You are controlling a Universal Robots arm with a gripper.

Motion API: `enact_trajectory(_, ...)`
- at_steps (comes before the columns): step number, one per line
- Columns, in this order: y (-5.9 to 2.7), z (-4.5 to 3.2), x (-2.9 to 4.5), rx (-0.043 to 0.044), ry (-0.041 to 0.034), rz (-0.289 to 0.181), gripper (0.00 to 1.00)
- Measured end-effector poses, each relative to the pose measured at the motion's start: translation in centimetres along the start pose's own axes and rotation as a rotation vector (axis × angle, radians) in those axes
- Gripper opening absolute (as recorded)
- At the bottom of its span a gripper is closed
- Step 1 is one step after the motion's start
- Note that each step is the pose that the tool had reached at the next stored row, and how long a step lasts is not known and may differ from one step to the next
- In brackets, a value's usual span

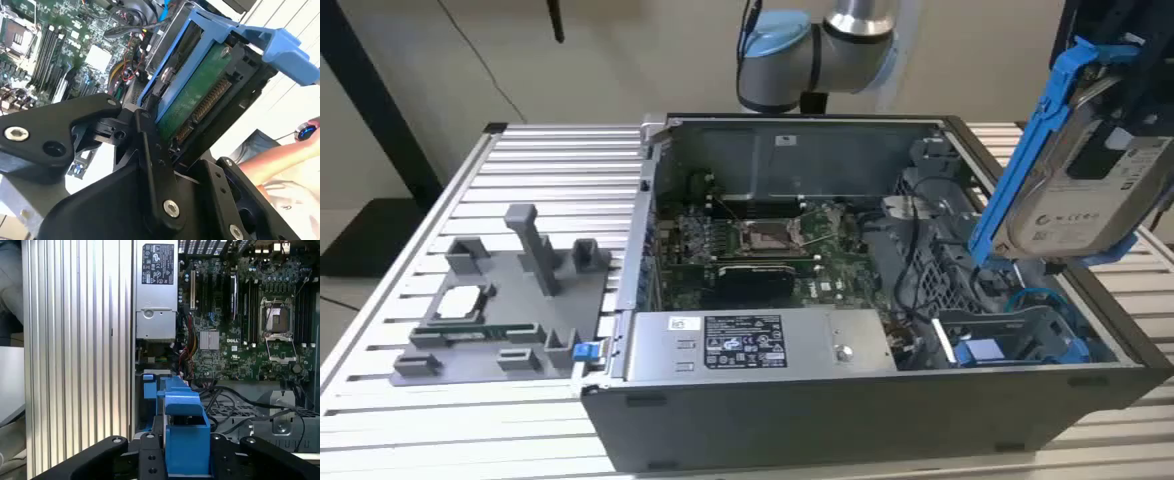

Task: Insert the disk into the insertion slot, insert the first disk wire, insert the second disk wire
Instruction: 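Insert the disk into the insertion slot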

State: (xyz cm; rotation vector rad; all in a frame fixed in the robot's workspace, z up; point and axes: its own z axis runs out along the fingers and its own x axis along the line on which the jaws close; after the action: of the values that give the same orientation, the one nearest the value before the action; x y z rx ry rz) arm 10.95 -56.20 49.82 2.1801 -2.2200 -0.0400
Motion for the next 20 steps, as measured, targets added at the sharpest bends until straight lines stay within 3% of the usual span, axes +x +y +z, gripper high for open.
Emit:
enact_trajectory(14, -0.01, 0.29, 0.00, -0.0005, 0.0002, 0.000, 0.00)
enact_trajectory(18, -0.11, 0.65, 0.00, -0.0185, 0.0005, 0.000, 0.00)
enact_trajectory(20, -0.19, 0.89, -0.01, -0.0221, 0.0001, 0.000, 0.00)
